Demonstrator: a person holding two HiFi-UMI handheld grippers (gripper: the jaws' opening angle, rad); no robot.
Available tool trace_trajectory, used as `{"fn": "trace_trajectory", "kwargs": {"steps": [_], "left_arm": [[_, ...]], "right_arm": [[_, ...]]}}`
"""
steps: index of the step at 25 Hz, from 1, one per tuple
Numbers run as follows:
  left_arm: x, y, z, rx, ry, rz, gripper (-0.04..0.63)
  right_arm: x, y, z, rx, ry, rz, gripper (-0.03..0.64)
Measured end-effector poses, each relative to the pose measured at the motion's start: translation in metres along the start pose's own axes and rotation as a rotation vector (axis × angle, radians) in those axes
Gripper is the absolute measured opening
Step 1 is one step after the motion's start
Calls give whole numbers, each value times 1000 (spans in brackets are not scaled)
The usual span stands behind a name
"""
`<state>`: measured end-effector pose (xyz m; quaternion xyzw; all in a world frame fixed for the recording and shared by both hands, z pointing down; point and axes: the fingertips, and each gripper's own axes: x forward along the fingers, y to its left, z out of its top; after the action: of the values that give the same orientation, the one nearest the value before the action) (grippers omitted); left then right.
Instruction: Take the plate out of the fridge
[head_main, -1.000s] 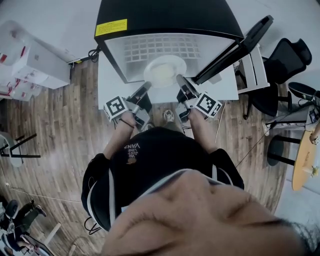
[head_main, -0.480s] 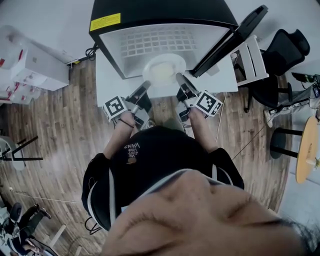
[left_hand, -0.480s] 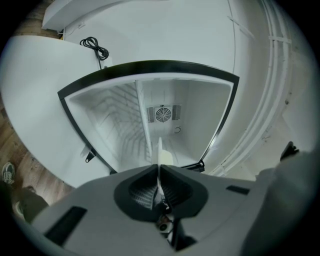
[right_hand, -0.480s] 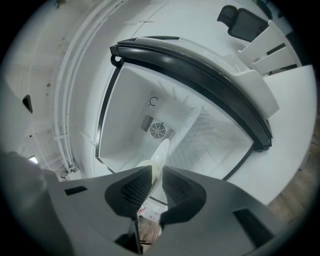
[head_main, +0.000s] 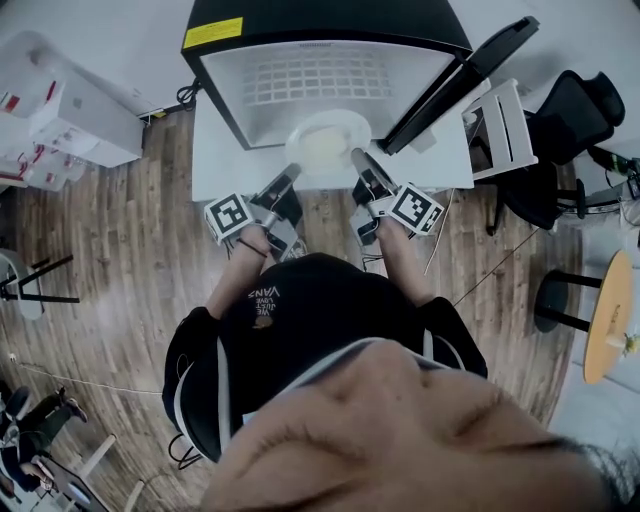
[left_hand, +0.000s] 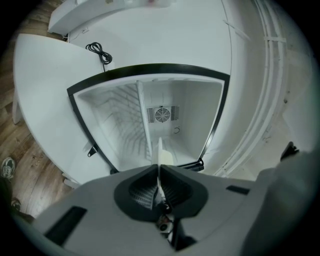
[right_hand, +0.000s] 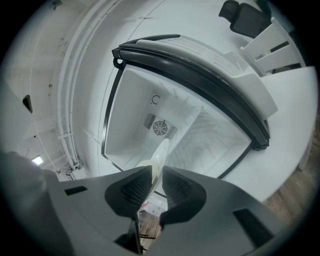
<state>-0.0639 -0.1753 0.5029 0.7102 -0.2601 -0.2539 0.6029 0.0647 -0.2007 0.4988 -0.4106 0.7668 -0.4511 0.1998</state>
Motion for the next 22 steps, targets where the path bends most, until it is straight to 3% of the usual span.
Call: {"fn": "trace_trajectory", "kwargs": {"steps": [22], "left_arm": [[-27,-10,-51,4,-57,8,31]], "right_arm": [[-47,8,-17,-3,57,51,72]]}}
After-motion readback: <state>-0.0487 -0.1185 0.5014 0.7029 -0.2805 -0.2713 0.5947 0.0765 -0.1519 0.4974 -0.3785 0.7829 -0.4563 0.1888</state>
